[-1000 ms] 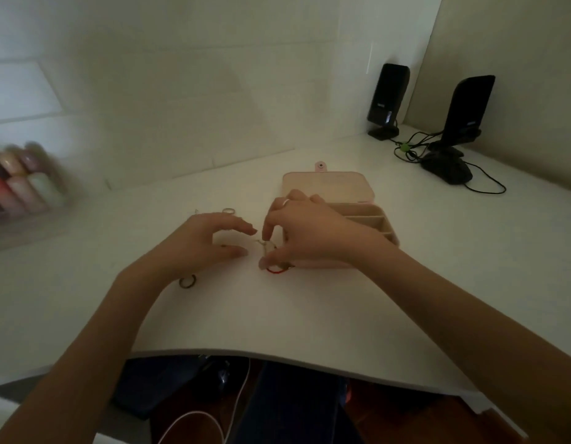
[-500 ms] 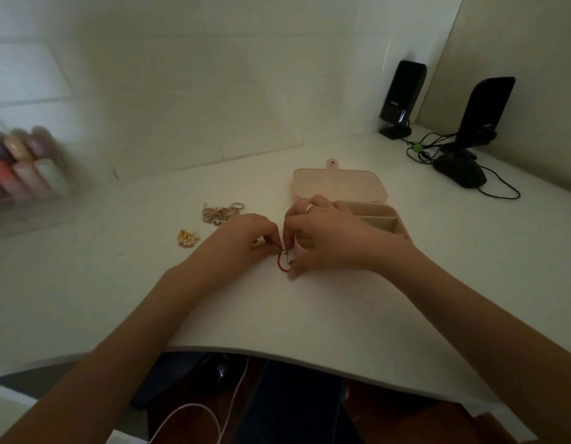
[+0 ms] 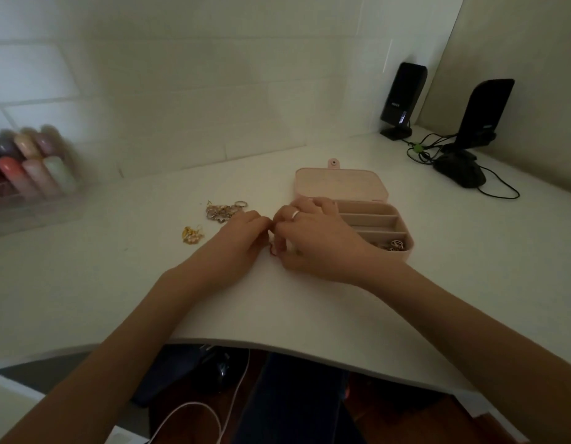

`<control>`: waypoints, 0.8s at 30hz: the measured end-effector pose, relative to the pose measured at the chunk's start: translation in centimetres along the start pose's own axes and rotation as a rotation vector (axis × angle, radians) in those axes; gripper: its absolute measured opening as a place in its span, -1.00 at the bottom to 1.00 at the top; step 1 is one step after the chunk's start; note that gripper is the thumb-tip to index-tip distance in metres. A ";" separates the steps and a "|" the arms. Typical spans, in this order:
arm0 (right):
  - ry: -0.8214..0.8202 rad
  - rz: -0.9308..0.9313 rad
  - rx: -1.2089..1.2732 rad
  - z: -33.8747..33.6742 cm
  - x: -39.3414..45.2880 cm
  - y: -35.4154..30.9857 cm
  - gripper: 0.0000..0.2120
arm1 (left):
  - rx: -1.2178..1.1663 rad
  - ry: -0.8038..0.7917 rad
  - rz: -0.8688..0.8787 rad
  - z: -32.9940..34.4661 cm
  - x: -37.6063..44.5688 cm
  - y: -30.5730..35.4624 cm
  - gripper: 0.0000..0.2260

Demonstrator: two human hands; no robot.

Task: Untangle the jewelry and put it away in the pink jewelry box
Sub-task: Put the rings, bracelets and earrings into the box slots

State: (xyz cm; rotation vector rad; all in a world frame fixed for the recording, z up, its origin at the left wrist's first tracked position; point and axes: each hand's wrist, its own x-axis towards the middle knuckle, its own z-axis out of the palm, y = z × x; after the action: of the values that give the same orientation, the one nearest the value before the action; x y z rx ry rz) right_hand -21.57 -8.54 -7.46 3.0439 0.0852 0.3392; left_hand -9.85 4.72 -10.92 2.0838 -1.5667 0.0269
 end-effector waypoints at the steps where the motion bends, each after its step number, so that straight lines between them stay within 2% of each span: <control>1: 0.020 0.049 0.162 -0.4 0.3 0.1 -0.85 | -0.081 -0.004 -0.020 -0.2 0.1 0.2 -0.84; 3: 0.076 0.177 0.558 -1.1 0.8 0.8 -0.96 | -0.295 0.010 -0.127 -0.9 0.3 1.2 -0.79; 4: 0.101 0.242 0.702 -1.4 1.0 1.2 -0.94 | -0.486 0.028 -0.216 -1.2 0.3 1.8 -0.76; 6: 0.114 0.315 0.806 -1.6 1.0 2.3 -0.93 | -0.910 0.069 -0.368 -1.5 0.7 2.9 -0.72; 7: 0.113 0.331 0.827 -1.7 0.9 2.7 -0.95 | -1.026 0.078 -0.398 -1.5 0.9 3.3 -0.74; 10: 0.135 0.393 1.028 -2.4 0.0 3.8 -0.93 | -0.922 0.109 -0.332 -1.2 1.8 3.9 -0.88; 14: 0.136 0.482 1.229 -3.4 -1.5 5.7 -0.93 | -0.743 0.154 -0.298 -0.9 3.8 5.0 -0.85; 18: 0.131 0.516 1.182 -4.1 -3.6 8.5 -0.88 | -0.589 0.181 -0.248 -0.4 6.3 6.6 -0.96; 24: 0.110 0.547 1.002 -3.3 -7.6 12.4 -0.84 | -0.494 0.098 -0.146 1.8 9.9 8.9 -0.96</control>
State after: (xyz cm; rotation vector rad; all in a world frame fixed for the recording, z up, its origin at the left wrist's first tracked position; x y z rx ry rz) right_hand -29.13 -21.15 -4.92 3.9755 -0.8341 0.6591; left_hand -15.10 -6.45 -5.78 1.7665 -1.2089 -0.2784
